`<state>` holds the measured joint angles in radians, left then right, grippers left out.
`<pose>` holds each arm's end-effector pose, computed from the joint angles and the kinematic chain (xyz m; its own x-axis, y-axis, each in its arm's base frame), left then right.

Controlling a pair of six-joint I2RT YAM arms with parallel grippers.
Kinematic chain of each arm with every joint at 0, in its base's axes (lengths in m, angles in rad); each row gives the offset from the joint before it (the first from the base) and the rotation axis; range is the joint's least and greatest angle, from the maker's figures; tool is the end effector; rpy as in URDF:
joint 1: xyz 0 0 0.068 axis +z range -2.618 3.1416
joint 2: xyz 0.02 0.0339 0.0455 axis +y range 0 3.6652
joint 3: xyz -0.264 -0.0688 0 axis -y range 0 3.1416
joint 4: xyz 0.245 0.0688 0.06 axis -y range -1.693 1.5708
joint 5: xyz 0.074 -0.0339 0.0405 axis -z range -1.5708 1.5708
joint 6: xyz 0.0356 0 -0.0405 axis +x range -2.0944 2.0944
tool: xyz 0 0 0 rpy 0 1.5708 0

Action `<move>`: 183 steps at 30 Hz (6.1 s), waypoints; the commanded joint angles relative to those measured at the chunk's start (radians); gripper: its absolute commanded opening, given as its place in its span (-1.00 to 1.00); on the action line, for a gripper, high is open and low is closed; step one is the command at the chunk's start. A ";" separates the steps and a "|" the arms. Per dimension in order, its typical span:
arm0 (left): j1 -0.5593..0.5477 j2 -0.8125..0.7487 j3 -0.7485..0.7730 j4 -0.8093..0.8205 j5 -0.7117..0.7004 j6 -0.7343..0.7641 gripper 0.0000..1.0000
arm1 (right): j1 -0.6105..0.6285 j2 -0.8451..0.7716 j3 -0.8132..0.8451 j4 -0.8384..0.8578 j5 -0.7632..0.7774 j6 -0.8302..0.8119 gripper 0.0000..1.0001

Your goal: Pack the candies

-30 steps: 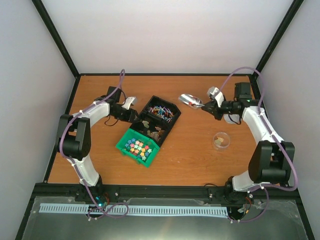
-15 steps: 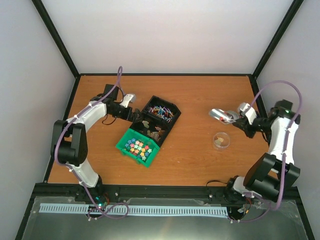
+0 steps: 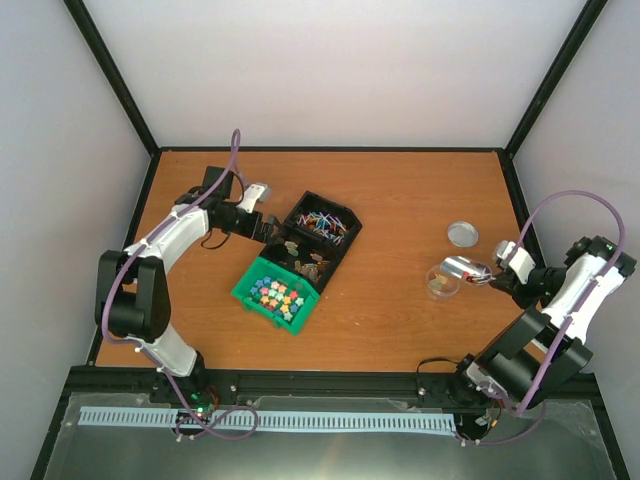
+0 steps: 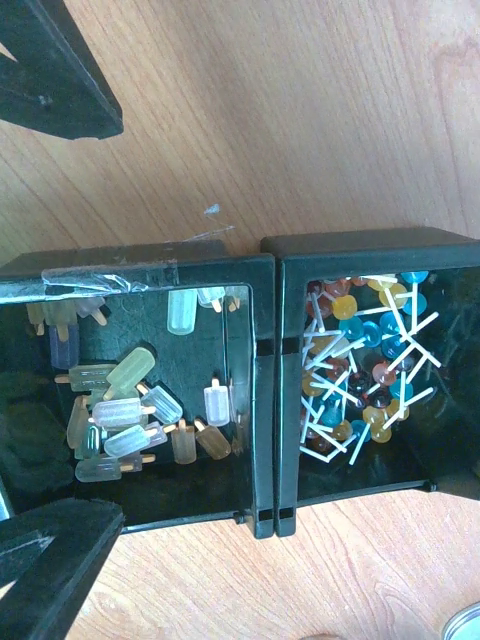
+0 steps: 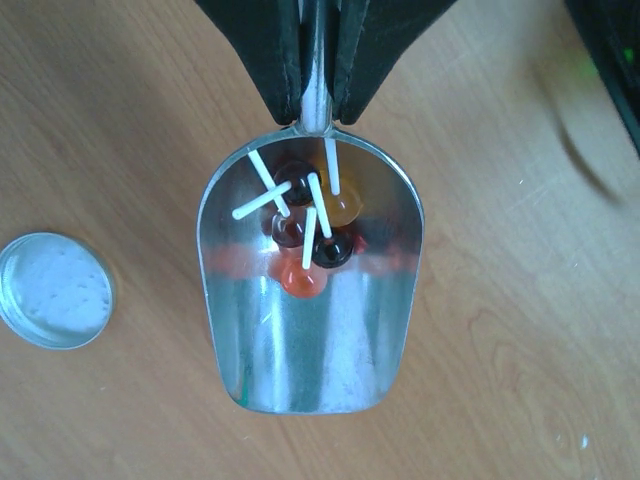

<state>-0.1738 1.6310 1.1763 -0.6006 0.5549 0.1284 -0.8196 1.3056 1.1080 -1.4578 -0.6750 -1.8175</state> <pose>0.3255 -0.0762 0.2326 -0.7983 0.2507 -0.5476 0.5092 0.7664 -0.3915 0.1488 -0.1268 0.2776 -0.4222 -0.6571 -0.6244 -0.8076 0.5855 -0.0701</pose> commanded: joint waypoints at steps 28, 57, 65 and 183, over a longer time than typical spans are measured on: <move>0.007 0.003 0.020 0.018 0.028 -0.012 1.00 | 0.103 -0.033 0.001 0.087 0.293 0.082 -0.94; 0.005 0.154 0.088 0.010 0.028 0.003 0.89 | 0.983 0.250 0.445 0.287 0.395 1.029 -0.94; -0.019 0.197 0.102 0.004 0.053 -0.003 0.65 | 1.179 0.432 0.572 0.305 0.526 1.143 -0.95; -0.043 0.198 0.128 -0.061 0.167 0.036 0.65 | 1.111 0.412 -0.061 1.245 -0.156 1.255 -0.94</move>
<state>-0.2276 1.8702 1.2720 -0.6498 0.6865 0.1585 0.3096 1.7618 1.0588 -0.2737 -0.7547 -0.5667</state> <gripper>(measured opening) 0.821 0.070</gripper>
